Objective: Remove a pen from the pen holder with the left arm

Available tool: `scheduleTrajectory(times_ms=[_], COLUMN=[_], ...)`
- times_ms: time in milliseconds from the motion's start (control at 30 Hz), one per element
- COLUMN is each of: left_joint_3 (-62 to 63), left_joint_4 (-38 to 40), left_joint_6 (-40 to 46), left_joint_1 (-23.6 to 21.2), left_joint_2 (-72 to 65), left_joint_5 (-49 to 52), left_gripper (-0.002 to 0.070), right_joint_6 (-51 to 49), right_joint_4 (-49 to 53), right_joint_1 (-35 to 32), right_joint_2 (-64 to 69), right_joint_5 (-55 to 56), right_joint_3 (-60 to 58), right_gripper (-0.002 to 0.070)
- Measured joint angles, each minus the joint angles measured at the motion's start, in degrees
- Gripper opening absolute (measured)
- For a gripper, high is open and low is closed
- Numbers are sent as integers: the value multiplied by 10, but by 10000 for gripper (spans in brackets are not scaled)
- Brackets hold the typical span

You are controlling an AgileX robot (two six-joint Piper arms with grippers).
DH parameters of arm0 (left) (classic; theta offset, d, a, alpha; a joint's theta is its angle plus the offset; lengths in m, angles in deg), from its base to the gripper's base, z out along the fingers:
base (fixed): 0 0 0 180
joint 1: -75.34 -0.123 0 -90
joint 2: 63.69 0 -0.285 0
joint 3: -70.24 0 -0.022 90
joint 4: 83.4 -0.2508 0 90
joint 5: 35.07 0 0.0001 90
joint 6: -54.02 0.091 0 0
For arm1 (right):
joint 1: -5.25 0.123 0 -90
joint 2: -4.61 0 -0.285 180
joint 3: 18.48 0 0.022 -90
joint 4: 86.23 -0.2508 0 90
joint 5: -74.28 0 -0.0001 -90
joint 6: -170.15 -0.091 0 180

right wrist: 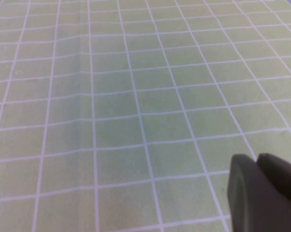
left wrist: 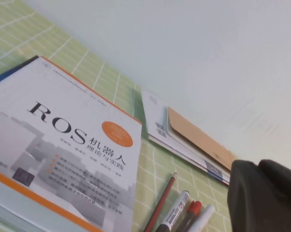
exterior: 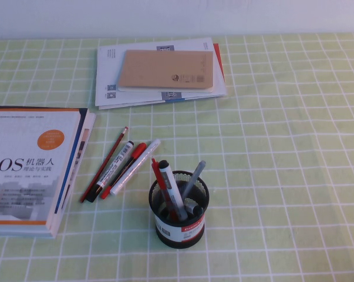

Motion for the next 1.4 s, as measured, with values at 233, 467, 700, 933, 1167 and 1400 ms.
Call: scheduleTrajectory(times_ms=[233,467,700,933,1167,1400], left_joint_3=[7,149,269,348,387,396], left_joint_4=[19,20,46,85,141,158], left_joint_6=[-6,38,152,277,383,406], left_joint_1=[-1,-1,-1,-1,8,139], left_joint_2=[0,-107,-255,-388,-524,-616], left_joint_5=[21,146,295,371,377,286], left_gripper=[-3,-3,-3,-3,-3,-3], right_joint_6=[0,0,0,0,0,0], right_joint_4=[0,0,0,0,0,0], right_joint_1=[0,0,0,0,0,0], right_joint_2=[0,0,0,0,0,0], right_joint_5=[0,0,0,0,0,0], right_joint_3=[0,0,0,0,0,0], right_gripper=[-13,-13,-13,-13,-13,-13])
